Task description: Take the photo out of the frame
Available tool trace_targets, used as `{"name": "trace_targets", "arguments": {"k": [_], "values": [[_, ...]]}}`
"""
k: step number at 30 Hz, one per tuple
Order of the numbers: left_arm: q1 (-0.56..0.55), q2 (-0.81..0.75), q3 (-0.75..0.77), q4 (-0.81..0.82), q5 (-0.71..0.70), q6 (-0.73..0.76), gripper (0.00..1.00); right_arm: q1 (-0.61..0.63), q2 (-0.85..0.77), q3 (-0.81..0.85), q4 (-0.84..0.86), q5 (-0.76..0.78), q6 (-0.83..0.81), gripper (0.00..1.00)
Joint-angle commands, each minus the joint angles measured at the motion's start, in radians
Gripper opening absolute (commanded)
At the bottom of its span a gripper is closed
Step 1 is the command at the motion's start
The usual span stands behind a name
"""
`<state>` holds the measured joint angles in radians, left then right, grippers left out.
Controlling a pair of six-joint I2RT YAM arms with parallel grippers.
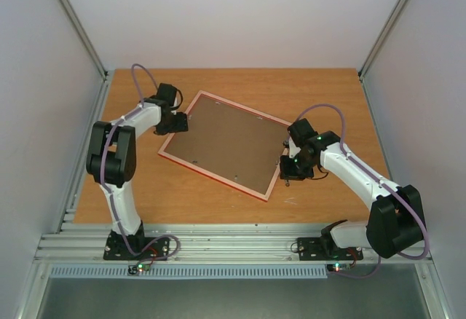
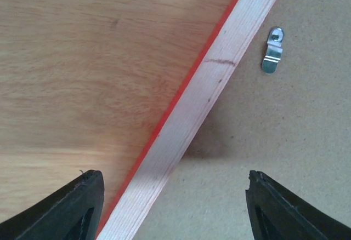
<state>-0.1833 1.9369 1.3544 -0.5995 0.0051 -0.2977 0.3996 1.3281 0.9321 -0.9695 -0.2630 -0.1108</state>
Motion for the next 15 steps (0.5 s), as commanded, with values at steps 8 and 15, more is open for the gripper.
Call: {"name": "trace_targets", "arguments": {"k": [8,15], "values": [[0.026,0.048,0.04,-0.01,0.051,0.009,0.61,0.008,-0.009,0.027,-0.008,-0.005,-0.008,0.01],[0.036,0.041,0.023,-0.021,0.057,-0.002,0.5,0.008,-0.011,0.024,-0.006,-0.007,-0.007,0.01]]}}
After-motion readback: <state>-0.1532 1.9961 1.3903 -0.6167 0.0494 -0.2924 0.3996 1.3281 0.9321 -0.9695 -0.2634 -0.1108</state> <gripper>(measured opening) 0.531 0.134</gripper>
